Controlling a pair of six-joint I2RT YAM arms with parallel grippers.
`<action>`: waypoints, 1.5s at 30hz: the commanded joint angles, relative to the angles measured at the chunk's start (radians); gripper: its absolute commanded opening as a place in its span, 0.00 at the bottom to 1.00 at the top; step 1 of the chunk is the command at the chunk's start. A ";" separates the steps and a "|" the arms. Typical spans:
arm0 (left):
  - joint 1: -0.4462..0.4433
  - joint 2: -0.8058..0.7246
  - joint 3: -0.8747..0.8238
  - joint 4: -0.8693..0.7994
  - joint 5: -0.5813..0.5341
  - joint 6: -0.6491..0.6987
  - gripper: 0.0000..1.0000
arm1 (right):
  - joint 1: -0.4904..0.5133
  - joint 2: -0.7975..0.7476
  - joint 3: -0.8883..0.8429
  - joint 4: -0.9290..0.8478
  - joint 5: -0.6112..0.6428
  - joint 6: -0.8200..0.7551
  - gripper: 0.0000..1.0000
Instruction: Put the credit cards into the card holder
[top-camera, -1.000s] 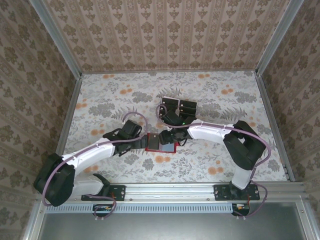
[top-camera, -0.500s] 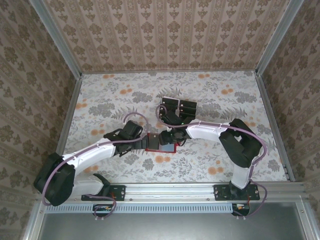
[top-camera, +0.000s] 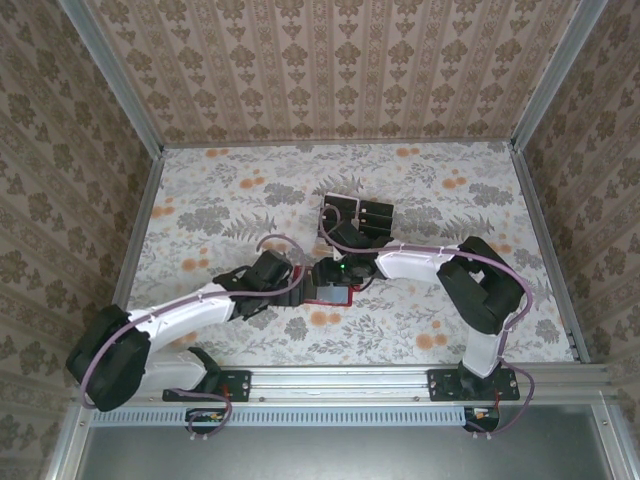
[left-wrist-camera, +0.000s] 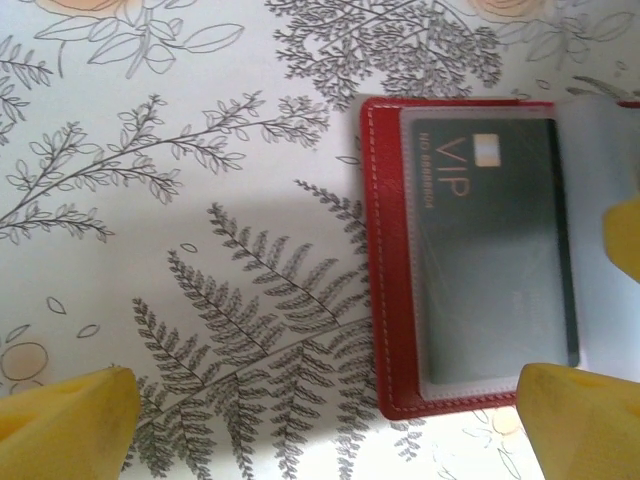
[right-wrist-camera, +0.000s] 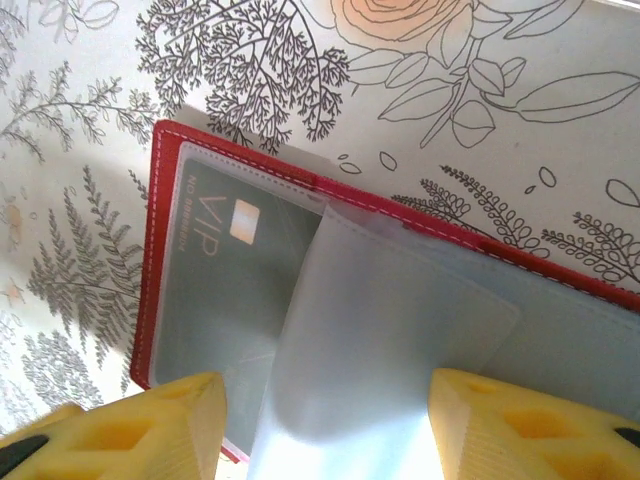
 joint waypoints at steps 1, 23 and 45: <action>-0.022 -0.047 -0.032 0.062 -0.003 0.023 1.00 | -0.005 0.009 -0.018 0.035 -0.041 0.069 0.57; -0.106 0.078 0.020 0.202 -0.030 0.136 1.00 | -0.028 -0.007 -0.099 0.157 -0.083 0.229 0.56; -0.106 0.172 -0.016 0.215 -0.100 0.090 1.00 | -0.056 -0.107 -0.130 0.158 -0.095 0.222 0.64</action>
